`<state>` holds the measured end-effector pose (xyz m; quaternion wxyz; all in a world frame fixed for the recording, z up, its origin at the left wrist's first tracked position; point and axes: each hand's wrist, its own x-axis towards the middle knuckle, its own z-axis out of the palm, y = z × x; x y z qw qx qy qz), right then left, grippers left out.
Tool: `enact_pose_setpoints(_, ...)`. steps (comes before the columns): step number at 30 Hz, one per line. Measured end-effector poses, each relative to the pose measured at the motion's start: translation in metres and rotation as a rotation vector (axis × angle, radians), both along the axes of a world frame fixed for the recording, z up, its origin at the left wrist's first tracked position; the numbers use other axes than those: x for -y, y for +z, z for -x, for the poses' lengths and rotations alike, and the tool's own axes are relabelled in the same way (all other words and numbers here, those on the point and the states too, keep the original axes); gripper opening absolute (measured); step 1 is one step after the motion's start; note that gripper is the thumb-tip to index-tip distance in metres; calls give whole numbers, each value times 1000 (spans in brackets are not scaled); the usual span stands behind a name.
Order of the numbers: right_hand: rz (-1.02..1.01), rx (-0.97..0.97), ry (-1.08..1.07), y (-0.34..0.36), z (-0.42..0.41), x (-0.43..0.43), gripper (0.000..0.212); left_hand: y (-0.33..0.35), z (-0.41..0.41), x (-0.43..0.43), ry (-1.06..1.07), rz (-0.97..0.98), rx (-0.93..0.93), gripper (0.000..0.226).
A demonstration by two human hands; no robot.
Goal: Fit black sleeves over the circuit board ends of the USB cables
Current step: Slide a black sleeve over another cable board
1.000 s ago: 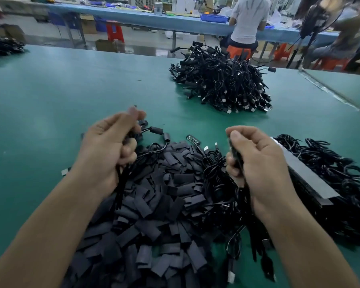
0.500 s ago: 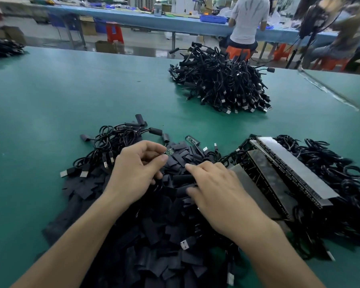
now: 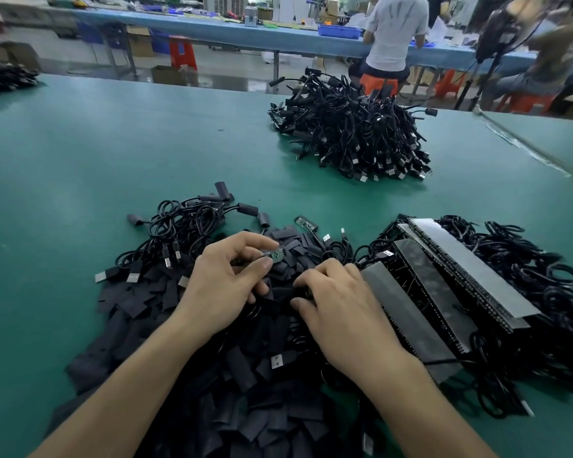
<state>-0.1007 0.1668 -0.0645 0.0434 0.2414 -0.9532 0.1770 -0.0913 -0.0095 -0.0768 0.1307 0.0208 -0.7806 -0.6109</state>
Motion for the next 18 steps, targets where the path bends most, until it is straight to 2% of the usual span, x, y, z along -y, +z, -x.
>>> enact_pose_setpoints(3, 122, -13, 5, 1, 2, -1, 11, 0, 0, 0, -4, 34, 10, 31)
enact_pose_setpoints(5, 274, 23, -3, 4, 4, -3, 7, 0, 0, 0, -8, 32, 16, 32)
enact_pose_setpoints(10, 749, 289, -7, 11, 10, -7, 17, 4, -2, -4, -67, -15, 4, 15)
enact_pose_setpoints(12, 905, 395, 25, 12, 12, -8, 14, 7, -5, -4, -128, -37, -25, 20)
enact_pose_setpoints(15, 989, 491, 65, 12, 13, -7, 11, 7, -6, -5, -193, -63, -73, 27)
enact_pose_setpoints(18, 1041, 524, 64, 12, 13, -7, 15, 6, -5, -5, -215, 11, -88, 17)
